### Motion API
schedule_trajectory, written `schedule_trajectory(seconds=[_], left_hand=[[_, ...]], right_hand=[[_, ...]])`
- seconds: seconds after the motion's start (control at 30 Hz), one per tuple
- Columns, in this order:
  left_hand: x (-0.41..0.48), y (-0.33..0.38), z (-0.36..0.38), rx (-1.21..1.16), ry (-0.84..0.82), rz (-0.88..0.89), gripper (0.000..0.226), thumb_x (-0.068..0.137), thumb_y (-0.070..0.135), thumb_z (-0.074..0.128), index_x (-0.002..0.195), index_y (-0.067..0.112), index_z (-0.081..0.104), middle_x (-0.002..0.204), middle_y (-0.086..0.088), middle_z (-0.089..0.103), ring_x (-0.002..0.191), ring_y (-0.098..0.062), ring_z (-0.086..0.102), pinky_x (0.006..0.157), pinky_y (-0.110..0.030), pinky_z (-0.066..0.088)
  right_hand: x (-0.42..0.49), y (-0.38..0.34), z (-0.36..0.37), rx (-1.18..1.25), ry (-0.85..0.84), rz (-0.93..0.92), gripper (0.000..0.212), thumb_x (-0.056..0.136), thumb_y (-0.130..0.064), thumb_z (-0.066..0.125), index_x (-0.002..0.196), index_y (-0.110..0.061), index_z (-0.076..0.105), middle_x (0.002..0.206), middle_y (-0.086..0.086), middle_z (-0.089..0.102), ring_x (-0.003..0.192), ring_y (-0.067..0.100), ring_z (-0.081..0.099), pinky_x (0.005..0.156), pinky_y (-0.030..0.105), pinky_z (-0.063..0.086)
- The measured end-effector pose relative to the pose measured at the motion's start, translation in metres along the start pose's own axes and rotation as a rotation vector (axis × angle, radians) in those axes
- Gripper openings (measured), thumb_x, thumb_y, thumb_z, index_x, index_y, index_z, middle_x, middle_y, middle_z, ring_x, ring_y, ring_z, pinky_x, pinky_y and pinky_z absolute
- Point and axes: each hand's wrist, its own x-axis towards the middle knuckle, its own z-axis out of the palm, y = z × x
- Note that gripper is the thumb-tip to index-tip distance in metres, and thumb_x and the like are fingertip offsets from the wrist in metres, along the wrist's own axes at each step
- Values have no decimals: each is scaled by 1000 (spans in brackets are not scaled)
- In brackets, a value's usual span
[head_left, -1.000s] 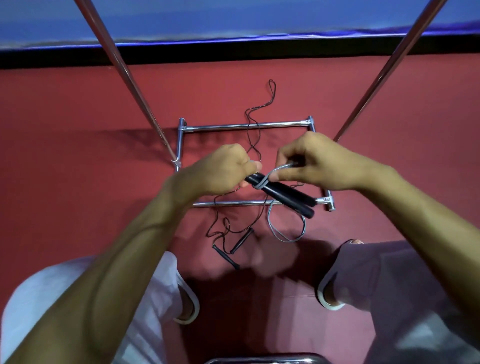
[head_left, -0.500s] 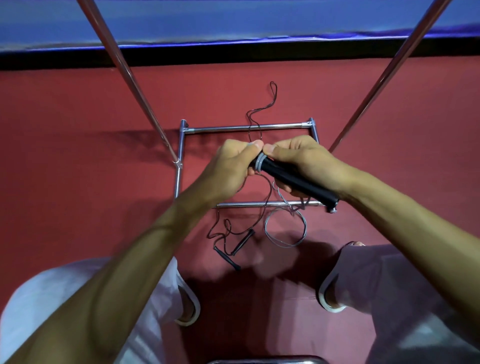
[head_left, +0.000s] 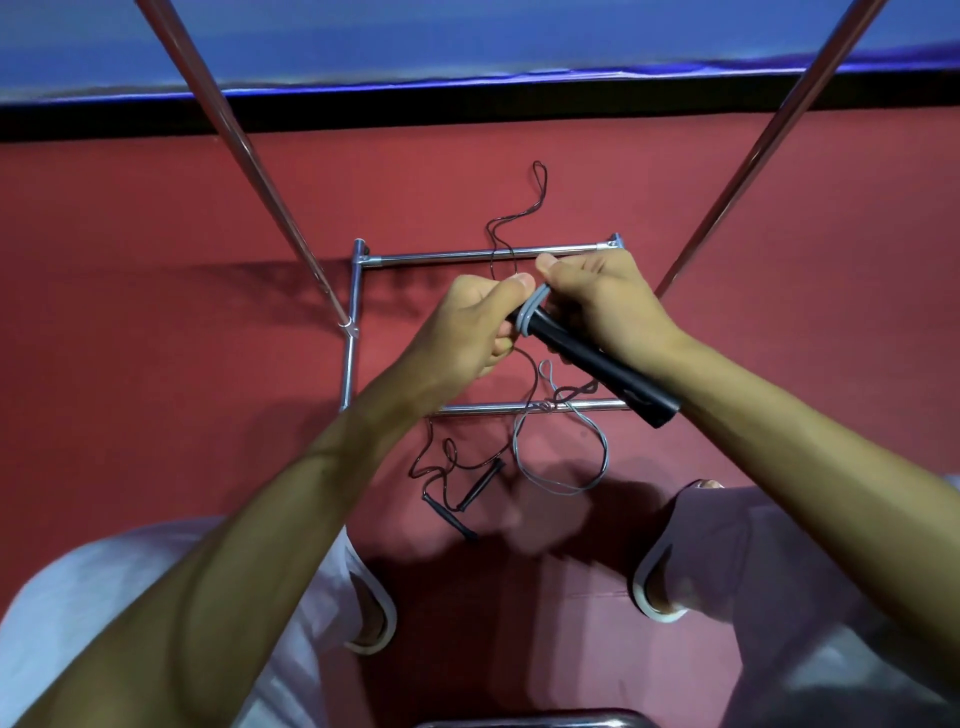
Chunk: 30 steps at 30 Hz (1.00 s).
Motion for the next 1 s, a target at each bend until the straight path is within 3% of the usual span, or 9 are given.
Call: schedule_trajectory(seconds=[0.1, 0.27, 0.37, 0.47, 0.57, 0.73, 0.8, 0.9, 1.0], left_hand=[[1, 5, 0, 35, -17, -16, 49, 108, 18, 41, 60, 19, 30, 45, 9, 23, 39, -6, 15, 39, -16, 11], [2, 8, 1, 45, -51, -18, 46, 106, 15, 42, 62, 20, 29, 46, 9, 21, 39, -6, 15, 38, -15, 13], [-1, 5, 2, -27, -59, -39, 48, 107, 15, 40, 61, 19, 29, 47, 8, 20, 39, -6, 14, 39, -14, 12], [-4, 3, 0, -189, -35, -47, 50, 108, 17, 37, 58, 19, 30, 47, 6, 20, 38, -7, 14, 40, -13, 11], [-2, 4, -7, -350, -9, -75, 51, 107, 22, 37, 57, 20, 29, 45, 7, 20, 38, -7, 13, 40, -15, 10], [0, 1, -12, -577, -49, -224, 48, 105, 28, 33, 57, 22, 28, 46, 9, 20, 38, -5, 14, 35, -21, 10], [2, -2, -15, -700, -43, -315, 51, 103, 27, 32, 53, 23, 30, 44, 9, 20, 36, -5, 15, 34, -21, 11], [5, -9, -21, -860, 12, -438, 52, 102, 26, 31, 50, 22, 32, 44, 9, 21, 35, -6, 17, 33, -20, 12], [5, -11, -28, -996, 89, -521, 47, 100, 21, 28, 53, 20, 31, 42, 8, 21, 33, -7, 19, 32, -20, 11]], right_hand=[[-1, -1, -2, -100, 86, -36, 55, 106, -27, 50, 54, -19, 31, 46, -3, 31, 46, 16, 24, 51, 30, 24], [0, -1, -2, -111, 131, -4, 55, 105, -20, 50, 54, -21, 29, 43, -9, 27, 42, 10, 21, 47, 26, 22], [9, -7, -6, -46, -22, 216, 51, 104, -19, 53, 56, -21, 35, 43, -6, 29, 41, 11, 22, 43, 24, 19], [16, -15, -18, 59, -295, 487, 43, 103, -22, 46, 61, -22, 48, 50, -4, 34, 42, 11, 28, 40, 21, 18], [18, -13, -23, 256, -467, 583, 49, 103, -20, 38, 55, -25, 45, 57, -5, 25, 50, 7, 17, 39, 19, 13], [18, -1, -17, 539, -655, 698, 39, 97, -30, 38, 59, -23, 38, 57, -9, 31, 47, 4, 10, 36, 15, 11], [17, 1, -12, 614, -640, 754, 39, 99, -35, 38, 63, -21, 39, 59, -8, 30, 47, 3, 10, 35, 14, 12], [15, 3, 1, 585, -473, 769, 32, 99, -33, 45, 71, -18, 42, 63, -7, 25, 44, 3, 12, 33, 14, 12], [10, 8, 12, 255, -176, 457, 29, 99, -28, 61, 75, -19, 47, 62, -1, 39, 42, 8, 24, 38, 21, 16]])
